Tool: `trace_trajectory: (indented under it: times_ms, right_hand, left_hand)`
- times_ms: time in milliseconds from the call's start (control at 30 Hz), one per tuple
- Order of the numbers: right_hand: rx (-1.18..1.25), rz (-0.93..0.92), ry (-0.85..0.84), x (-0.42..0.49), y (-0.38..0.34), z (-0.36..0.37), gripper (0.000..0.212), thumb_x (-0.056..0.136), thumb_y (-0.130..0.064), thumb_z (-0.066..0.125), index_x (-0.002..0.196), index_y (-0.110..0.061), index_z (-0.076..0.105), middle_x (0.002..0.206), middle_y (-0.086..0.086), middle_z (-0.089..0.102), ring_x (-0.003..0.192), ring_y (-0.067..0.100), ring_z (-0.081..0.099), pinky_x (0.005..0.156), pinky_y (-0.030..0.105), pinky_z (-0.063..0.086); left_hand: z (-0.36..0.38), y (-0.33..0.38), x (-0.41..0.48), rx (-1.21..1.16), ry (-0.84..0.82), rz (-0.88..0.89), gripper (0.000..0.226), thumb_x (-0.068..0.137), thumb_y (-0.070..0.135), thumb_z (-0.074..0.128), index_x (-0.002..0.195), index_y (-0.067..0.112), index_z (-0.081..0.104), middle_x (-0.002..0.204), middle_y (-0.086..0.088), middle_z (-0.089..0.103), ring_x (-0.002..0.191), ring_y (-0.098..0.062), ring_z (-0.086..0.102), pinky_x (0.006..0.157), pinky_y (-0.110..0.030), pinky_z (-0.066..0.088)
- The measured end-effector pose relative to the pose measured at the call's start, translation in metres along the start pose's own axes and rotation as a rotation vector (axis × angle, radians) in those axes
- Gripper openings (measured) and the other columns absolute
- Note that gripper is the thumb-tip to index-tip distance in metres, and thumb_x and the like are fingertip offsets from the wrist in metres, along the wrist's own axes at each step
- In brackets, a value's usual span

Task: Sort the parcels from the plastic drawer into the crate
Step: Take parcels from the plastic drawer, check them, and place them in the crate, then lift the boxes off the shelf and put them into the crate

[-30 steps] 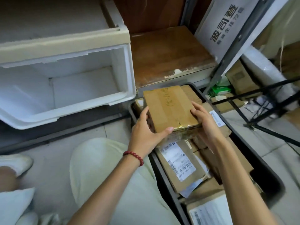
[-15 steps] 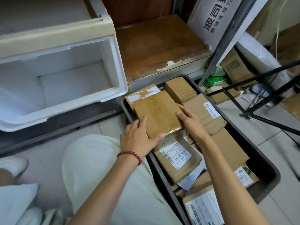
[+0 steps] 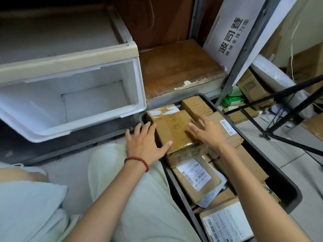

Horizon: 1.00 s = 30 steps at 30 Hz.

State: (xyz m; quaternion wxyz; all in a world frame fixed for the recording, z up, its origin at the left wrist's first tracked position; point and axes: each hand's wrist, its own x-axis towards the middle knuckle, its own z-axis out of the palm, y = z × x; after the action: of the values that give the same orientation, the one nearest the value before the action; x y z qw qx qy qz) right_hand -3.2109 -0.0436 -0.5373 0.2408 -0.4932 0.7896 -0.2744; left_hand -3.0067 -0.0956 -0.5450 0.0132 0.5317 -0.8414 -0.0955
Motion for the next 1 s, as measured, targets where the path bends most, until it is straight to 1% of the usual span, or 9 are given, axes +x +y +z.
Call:
trace_trajectory:
  times_ms: [100,233,300,400,567,667,833,933,1000]
  right_hand:
    - [-0.051,-0.118,0.065,0.002,-0.024,-0.005,0.061,0.093,-0.041,0.057,0.147,-0.021,0.036,0.148,0.003,0.044,0.135,0.02,0.041,0.109,0.033,0.033]
    - [-0.123,-0.238,0.147,0.009,-0.063,-0.011,0.064,0.091,-0.053,0.053,0.147,-0.028,0.034,0.15,-0.003,0.041,0.137,0.016,0.038,0.109,0.041,0.038]
    - [-0.099,-0.286,0.176,0.012,-0.09,-0.016,0.067,0.09,-0.056,0.052,0.148,-0.029,0.031,0.151,-0.005,0.038,0.137,0.015,0.036,0.108,0.042,0.039]
    - [-0.047,-0.41,0.224,0.02,-0.142,-0.027,0.073,0.088,-0.058,0.053,0.149,-0.026,0.03,0.151,-0.003,0.037,0.137,0.017,0.037,0.108,0.045,0.039]
    - [-0.075,-0.608,0.143,0.037,-0.245,-0.056,0.083,0.084,-0.061,0.058,0.151,-0.029,0.021,0.155,-0.003,0.027,0.139,0.017,0.032,0.109,0.042,0.039]
    - [-0.098,-0.693,0.182,0.051,-0.306,-0.073,0.083,0.084,-0.062,0.057,0.151,-0.028,0.02,0.153,-0.001,0.027,0.138,0.02,0.033,0.106,0.044,0.04]
    - [-0.106,-0.765,0.197,0.081,-0.39,-0.09,0.082,0.085,-0.061,0.057,0.151,-0.03,0.02,0.153,0.001,0.026,0.139,0.023,0.031,0.101,0.045,0.043]
    - [-0.129,-0.739,0.12,0.1,-0.425,-0.09,0.081,0.084,-0.06,0.058,0.15,-0.033,0.019,0.152,0.006,0.027,0.137,0.027,0.034,0.103,0.047,0.041]
    - [-0.138,-0.698,0.053,0.111,-0.44,-0.087,0.083,0.084,-0.059,0.06,0.15,-0.033,0.017,0.15,0.012,0.029,0.135,0.031,0.037,0.107,0.047,0.038]
  left_hand:
    - [-0.027,-0.014,0.002,0.008,0.101,-0.026,0.081,0.083,0.073,0.038,0.148,0.028,0.025,0.155,0.007,0.026,0.143,-0.02,0.019,0.114,-0.051,0.019]
    - [-0.071,-0.038,-0.002,0.01,0.271,-0.047,0.068,0.087,0.061,0.047,0.144,0.029,0.031,0.149,0.009,0.035,0.138,-0.017,0.028,0.107,-0.043,0.029]
    - [-0.099,-0.053,-0.004,-0.011,0.338,-0.049,0.064,0.088,0.055,0.05,0.143,0.029,0.033,0.147,0.008,0.038,0.135,-0.017,0.03,0.105,-0.041,0.032]
    - [-0.146,-0.08,-0.006,-0.052,0.382,-0.063,0.065,0.087,0.055,0.052,0.143,0.03,0.033,0.146,0.007,0.038,0.134,-0.019,0.033,0.105,-0.04,0.035]
    - [-0.236,-0.128,-0.002,0.002,0.502,-0.16,0.067,0.086,0.054,0.055,0.143,0.029,0.032,0.146,0.004,0.037,0.133,-0.023,0.033,0.101,-0.041,0.037]
    - [-0.289,-0.155,0.007,0.07,0.583,-0.219,0.067,0.086,0.054,0.055,0.143,0.028,0.032,0.144,0.002,0.039,0.132,-0.025,0.035,0.1,-0.041,0.038]
    - [-0.36,-0.189,0.028,0.124,0.725,-0.297,0.069,0.086,0.054,0.056,0.143,0.023,0.033,0.145,-0.002,0.038,0.13,-0.028,0.035,0.102,-0.044,0.037]
    - [-0.388,-0.202,0.043,0.093,0.774,-0.357,0.072,0.085,0.054,0.056,0.144,0.022,0.028,0.143,-0.006,0.038,0.128,-0.032,0.039,0.099,-0.046,0.04]
    - [-0.401,-0.209,0.052,0.034,0.739,-0.385,0.077,0.085,0.054,0.057,0.146,0.022,0.022,0.145,-0.009,0.036,0.129,-0.033,0.04,0.1,-0.047,0.041]
